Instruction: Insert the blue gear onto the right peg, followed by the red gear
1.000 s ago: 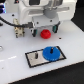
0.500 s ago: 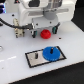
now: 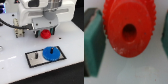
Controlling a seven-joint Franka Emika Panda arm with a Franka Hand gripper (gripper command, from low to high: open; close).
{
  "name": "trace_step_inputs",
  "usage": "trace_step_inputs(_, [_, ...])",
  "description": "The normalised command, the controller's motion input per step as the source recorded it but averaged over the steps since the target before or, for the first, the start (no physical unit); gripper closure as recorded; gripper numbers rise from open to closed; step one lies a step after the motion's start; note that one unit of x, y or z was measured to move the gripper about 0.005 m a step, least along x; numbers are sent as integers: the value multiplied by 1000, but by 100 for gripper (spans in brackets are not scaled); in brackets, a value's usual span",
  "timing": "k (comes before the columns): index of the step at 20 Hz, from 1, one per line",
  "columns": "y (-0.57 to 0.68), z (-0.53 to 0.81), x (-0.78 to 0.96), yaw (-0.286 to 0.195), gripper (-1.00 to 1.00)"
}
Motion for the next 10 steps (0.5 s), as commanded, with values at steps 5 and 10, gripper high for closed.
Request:
trace_step_inputs(5, [17, 218, 1, 0, 100])
trace_step_inputs(10, [-42, 413, 264, 0, 100])
